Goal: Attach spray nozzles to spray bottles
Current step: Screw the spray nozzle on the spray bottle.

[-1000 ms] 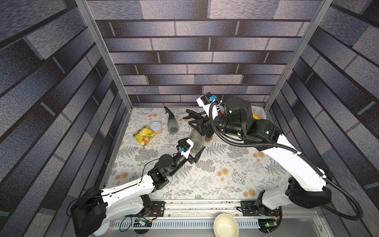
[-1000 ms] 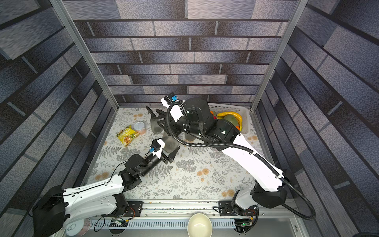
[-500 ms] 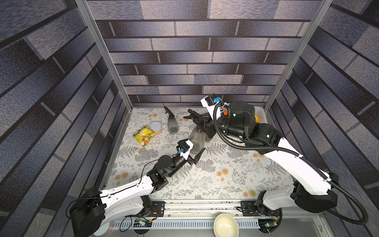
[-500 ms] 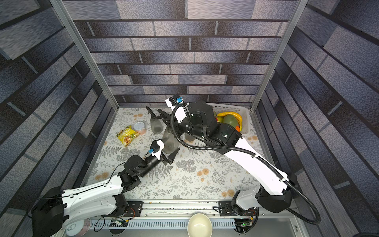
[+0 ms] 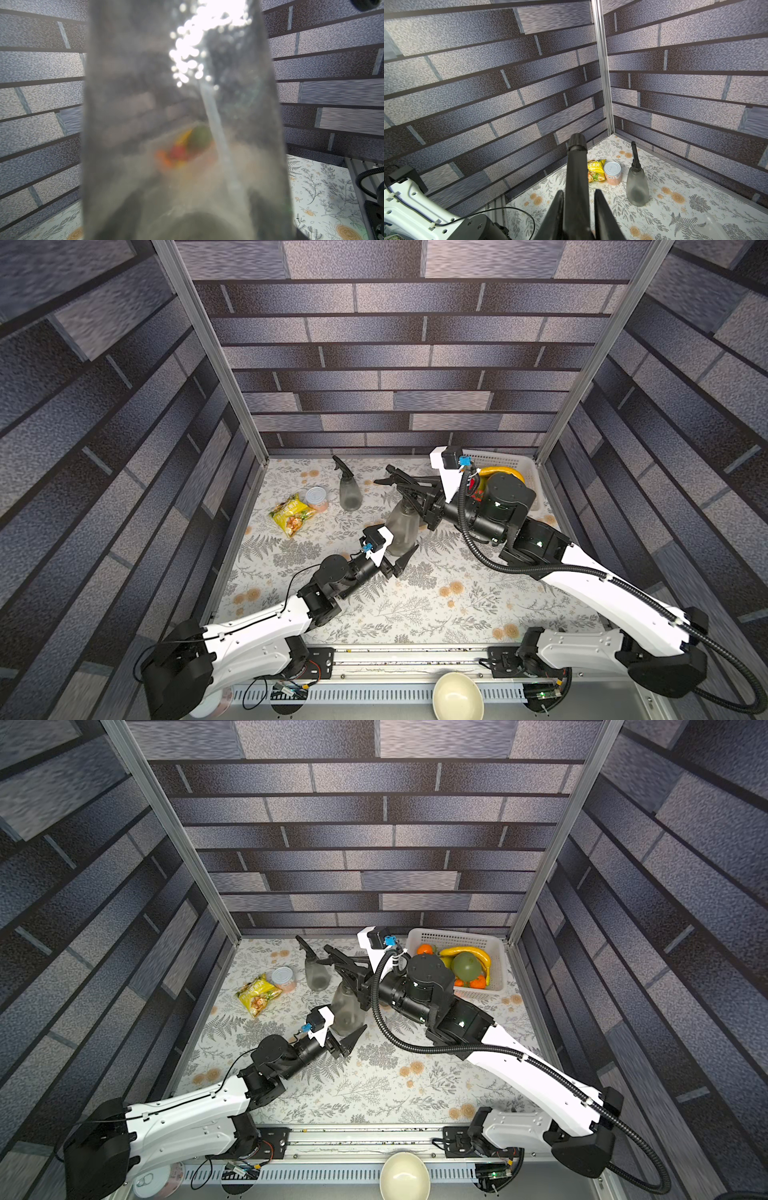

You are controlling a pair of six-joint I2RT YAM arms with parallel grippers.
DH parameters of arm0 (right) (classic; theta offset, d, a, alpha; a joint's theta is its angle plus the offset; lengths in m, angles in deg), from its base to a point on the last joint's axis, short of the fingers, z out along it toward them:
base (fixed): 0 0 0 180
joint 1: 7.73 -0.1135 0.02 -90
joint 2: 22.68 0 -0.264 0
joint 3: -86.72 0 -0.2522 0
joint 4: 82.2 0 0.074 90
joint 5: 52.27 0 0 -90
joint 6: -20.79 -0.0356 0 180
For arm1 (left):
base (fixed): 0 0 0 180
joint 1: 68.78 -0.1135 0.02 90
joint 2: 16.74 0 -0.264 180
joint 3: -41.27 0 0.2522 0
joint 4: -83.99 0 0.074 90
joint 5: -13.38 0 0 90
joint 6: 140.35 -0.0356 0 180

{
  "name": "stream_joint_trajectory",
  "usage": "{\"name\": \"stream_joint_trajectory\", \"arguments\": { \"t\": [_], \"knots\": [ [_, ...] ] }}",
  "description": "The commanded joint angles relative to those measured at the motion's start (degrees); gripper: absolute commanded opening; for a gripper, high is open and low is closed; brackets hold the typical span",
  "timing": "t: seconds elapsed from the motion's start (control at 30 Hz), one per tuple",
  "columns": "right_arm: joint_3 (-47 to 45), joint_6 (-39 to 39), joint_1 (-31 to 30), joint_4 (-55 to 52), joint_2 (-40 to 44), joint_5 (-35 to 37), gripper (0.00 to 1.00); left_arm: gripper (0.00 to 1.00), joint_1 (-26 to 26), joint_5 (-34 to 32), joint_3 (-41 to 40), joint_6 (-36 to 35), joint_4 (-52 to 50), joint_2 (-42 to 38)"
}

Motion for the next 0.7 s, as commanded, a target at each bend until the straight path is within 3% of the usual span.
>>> {"name": "stream_joint_trajectory", "arguments": {
  "t": [0.0,0.27,0.67],
  "knots": [
    [0.0,-0.8,-0.1,1.2,1.7,-2.5,0.16,0.80,-1.5,-2.9,-0.1,4.7,3.9,-1.6],
    [4.9,3.1,0.3,-2.3,-0.1,-1.3,0.13,0.80,-1.4,-1.7,-0.4,4.4,3.1,-1.1],
    [7.2,4.2,0.9,1.1,-0.8,-2.6,0.13,0.80,-1.1,-0.3,-0.5,4.5,2.6,0.3]
  ]
}}
